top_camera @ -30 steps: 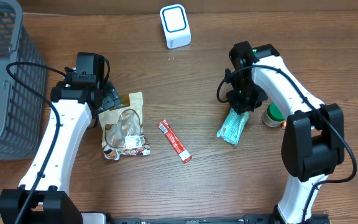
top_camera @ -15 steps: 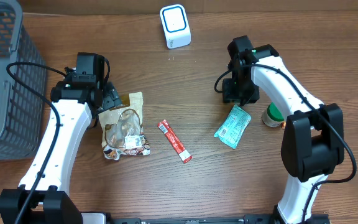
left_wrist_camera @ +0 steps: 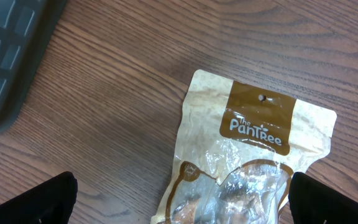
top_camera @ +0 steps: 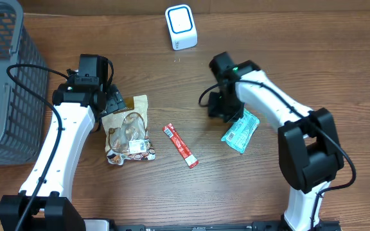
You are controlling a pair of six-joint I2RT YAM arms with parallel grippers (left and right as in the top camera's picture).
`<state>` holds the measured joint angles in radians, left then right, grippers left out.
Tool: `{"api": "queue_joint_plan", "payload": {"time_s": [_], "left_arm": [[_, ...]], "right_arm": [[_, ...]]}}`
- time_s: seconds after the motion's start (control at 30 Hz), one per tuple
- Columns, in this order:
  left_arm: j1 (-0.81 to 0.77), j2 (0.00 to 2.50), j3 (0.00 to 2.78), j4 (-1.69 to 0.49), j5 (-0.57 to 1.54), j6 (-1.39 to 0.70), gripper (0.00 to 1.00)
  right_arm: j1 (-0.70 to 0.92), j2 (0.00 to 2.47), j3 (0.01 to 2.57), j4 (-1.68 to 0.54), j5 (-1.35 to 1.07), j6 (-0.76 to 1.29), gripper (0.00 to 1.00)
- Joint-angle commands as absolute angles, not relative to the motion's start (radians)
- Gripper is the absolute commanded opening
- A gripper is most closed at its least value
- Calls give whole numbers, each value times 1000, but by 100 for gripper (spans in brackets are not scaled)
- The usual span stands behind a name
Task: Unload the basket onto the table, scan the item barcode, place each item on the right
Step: 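Move the right gripper left toward the red stick packet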
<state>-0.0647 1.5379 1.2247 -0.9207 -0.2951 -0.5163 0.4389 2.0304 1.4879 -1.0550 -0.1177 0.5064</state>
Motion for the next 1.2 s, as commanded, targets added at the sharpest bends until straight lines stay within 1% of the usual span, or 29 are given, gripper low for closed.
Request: {"api": "queue_joint_plan", "payload": {"time_s": [0.0, 0.17, 0.37, 0.67, 0.83, 1.07, 1.17], "left_arm": [[-66, 1518, 1242, -923, -295, -509, 99], [-66, 1518, 1242, -923, -295, -509, 100], [-66, 1518, 1242, -923, -295, -509, 100], [-66, 1518, 1242, -923, -295, -509, 99], [-66, 1518, 1241, -923, -295, -509, 100], [-66, 1518, 1242, -923, -295, -509, 100], [-66, 1518, 1242, -923, -295, -509, 100]], "right_arm": [[460, 2026, 1440, -1037, -96, 529, 43], [460, 2026, 1397, -1045, -14, 528, 44], [435, 2026, 1393, -1124, 121, 529, 44], [402, 2026, 1393, -1147, 161, 528, 44], [388, 2026, 1393, -1181, 252, 529, 44], [385, 2026, 1393, -1182, 237, 528, 45], [387, 2026, 1393, -1139, 148, 528, 45]]}}
